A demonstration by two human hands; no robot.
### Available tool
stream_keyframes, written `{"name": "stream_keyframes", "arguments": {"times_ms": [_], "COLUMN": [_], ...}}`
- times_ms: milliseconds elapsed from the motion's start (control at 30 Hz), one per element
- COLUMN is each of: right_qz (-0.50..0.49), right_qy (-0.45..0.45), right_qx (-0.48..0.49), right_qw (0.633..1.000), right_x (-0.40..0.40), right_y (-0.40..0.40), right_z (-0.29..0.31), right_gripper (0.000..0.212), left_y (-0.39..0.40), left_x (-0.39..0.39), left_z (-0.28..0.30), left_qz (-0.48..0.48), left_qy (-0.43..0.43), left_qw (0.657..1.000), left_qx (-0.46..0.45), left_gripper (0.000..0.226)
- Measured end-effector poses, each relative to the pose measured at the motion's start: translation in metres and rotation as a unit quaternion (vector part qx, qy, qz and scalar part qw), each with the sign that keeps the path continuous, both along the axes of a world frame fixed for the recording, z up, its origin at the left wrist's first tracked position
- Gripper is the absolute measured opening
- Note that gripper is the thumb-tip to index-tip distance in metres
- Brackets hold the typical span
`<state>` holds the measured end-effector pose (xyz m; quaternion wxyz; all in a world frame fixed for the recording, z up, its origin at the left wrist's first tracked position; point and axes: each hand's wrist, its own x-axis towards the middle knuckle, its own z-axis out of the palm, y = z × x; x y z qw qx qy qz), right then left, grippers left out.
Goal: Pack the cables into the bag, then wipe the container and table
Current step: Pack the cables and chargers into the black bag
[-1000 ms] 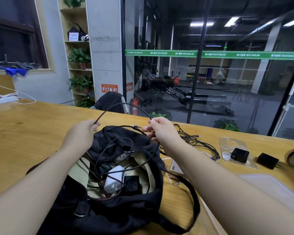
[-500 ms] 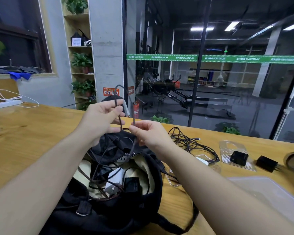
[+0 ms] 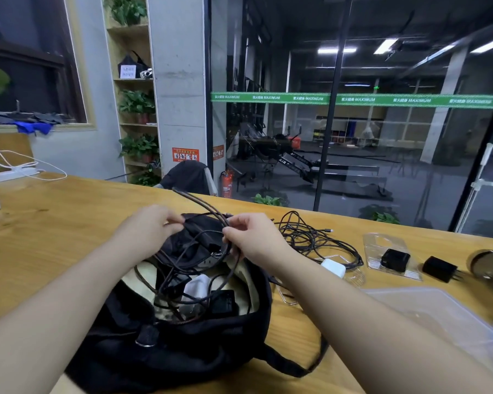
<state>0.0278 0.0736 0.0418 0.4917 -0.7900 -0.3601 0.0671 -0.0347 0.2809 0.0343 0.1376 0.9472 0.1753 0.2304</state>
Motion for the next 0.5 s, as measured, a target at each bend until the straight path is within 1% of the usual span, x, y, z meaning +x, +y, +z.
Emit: {"name": "stream_keyframes", "arguments": {"times_ms": [67,133,200,333,500], "right_qz": [-0.004,0.0,0.005,0.01,0.008], "right_qy": [-0.05,-0.066,-0.07,-0.085,-0.108], "right_qx": [-0.052,-0.093,-0.119,-0.151,-0.194], "right_qw": [0.997,0.993,0.99,0.985,0.975], "right_x": [0.001,0.001,0.001,0.002,0.003], "right_y": [-0.004,-0.004,-0.004,-0.005,-0.004], "right_z": [-0.003,-0.008,-0.011,-0.011,-0.016], "right_gripper": [0.021,0.023,0.022,0.025,0.026], "left_y": [0.013,0.02,0.026,0.036,0.04], "left_x": [-0.004,-0.008,-0.011,-0.013,-0.013], "left_z": [-0.011,-0.019,-0.027,-0.035,-0.03], "left_qz": [0.06,0.09,0.101,0.095,0.038], "left_qy": [0.088,0.132,0.156,0.216,0.246], "left_qw": [0.991,0.98,0.976,0.965,0.962], "left_qx": [0.082,0.117,0.117,0.117,0.112], "left_gripper": [0.02,0.02,0.022,0.041,0.038]}}
